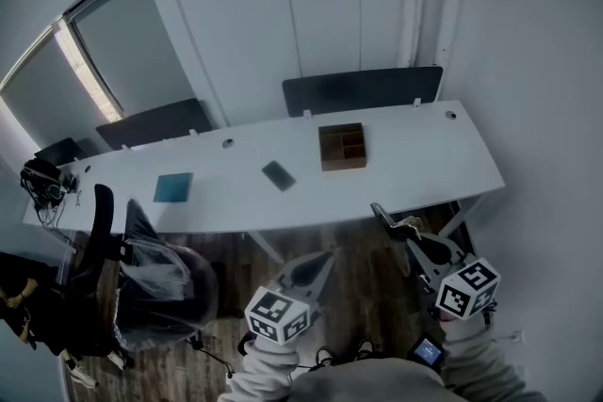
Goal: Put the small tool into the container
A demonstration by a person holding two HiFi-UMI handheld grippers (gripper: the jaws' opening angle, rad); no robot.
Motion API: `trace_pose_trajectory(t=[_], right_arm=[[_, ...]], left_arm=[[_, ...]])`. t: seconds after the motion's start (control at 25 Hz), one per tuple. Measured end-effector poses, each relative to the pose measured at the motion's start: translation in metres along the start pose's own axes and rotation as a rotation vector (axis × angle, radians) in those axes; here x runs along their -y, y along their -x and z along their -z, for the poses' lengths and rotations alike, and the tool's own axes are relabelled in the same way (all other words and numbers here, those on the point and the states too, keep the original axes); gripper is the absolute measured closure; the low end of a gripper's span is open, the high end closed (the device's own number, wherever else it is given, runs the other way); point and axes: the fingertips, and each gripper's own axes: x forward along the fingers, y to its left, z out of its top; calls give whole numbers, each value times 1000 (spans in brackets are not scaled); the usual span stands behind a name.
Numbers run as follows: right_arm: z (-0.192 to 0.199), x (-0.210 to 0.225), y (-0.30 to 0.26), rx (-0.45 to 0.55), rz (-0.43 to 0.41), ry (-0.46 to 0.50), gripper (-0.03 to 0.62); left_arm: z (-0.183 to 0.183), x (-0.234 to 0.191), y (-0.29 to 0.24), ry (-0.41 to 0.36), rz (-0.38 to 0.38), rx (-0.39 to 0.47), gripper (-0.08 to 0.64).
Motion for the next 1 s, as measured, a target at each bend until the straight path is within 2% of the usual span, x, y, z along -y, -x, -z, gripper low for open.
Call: trace_pose_trajectory(t=[0.2, 0.48, 0.64, 0.84, 1.0], right_arm=[[-12, 17, 30, 10, -15, 12, 549], [-2, 28, 35, 33, -28, -32, 549], [-1, 39, 42, 22, -33, -25, 549], [3, 60, 58, 19, -9, -44, 549], [8, 79, 63, 29, 2, -87, 549]], left_arm=[[-12, 6, -7, 58, -4, 27, 558], [-12, 32, -27, 0, 85, -14, 558], [-8, 34, -43, -10, 70, -25, 558], [6, 27, -57, 37, 50, -34, 558], [4, 39, -72, 1, 69, -35, 558]])
